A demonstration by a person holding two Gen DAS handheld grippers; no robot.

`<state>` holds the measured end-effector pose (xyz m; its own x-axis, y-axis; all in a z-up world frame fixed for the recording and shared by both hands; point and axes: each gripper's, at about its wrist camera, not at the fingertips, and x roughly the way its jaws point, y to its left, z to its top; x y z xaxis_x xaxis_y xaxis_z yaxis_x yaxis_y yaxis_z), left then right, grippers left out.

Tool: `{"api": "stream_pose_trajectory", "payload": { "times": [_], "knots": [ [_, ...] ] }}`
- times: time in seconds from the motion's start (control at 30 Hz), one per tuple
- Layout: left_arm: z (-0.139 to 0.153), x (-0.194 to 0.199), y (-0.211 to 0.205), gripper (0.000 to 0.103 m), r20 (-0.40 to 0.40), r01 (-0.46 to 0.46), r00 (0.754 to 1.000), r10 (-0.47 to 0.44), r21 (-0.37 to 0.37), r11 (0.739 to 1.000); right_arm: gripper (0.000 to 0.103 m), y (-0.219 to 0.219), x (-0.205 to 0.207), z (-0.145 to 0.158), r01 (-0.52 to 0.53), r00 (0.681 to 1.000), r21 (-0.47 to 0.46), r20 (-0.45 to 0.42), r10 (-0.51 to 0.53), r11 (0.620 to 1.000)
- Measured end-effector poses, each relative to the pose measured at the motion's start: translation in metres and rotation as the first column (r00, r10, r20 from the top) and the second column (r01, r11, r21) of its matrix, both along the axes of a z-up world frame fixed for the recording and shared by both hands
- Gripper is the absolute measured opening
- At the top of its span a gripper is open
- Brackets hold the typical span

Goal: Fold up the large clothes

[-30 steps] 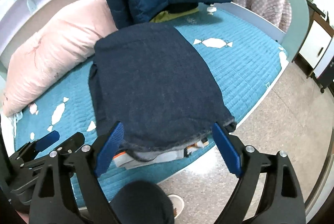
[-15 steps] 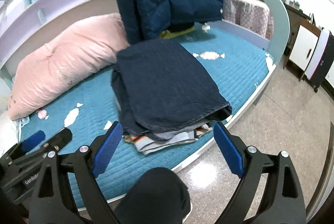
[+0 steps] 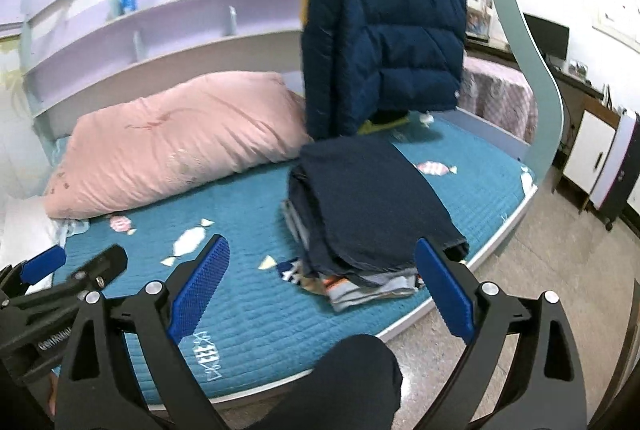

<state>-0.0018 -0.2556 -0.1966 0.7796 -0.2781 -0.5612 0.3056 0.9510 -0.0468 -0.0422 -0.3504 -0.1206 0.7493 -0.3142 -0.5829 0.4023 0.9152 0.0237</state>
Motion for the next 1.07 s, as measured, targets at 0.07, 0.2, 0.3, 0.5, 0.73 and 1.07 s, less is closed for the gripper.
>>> {"api": "stream_pose_trajectory", "payload": {
  "times": [0.07, 0.2, 0.3, 0.5, 0.73, 1.07],
  "knots": [
    [0.004, -0.009, 0.013, 0.094, 0.028, -0.031, 0.999, 0.03, 0.026, 0.999, 0.091, 0.017, -0.004, 0.008, -0.031, 0.999, -0.018, 0.026, 0.031, 0.999],
    [0.012, -0.028, 0.039, 0.094, 0.056, -0.067, 0.996, 0.066, 0.011, 0.998, 0.091, 0.043, -0.013, 0.025, -0.061, 0.995, -0.069, 0.07, 0.065, 0.996],
    [0.018, -0.039, 0.058, 0.094, 0.047, -0.081, 0.995, 0.082, -0.024, 0.996, 0.091, 0.056, -0.02, 0.035, -0.078, 0.991, -0.086, 0.103, 0.087, 0.993],
    [0.03, -0.052, 0.076, 0.094, 0.077, -0.134, 0.988, 0.136, -0.033, 0.99, 0.092, 0.067, -0.025, 0.046, -0.123, 0.983, -0.107, 0.126, 0.136, 0.987],
    [0.033, -0.056, 0.081, 0.094, 0.076, -0.142, 0.987, 0.144, -0.035, 0.989, 0.092, 0.067, -0.025, 0.046, -0.125, 0.983, -0.118, 0.12, 0.139, 0.985],
    [0.034, -0.055, 0.078, 0.094, 0.064, -0.13, 0.989, 0.131, -0.017, 0.991, 0.092, 0.065, -0.026, 0.042, -0.121, 0.986, -0.103, 0.102, 0.131, 0.987]
  ]
}}
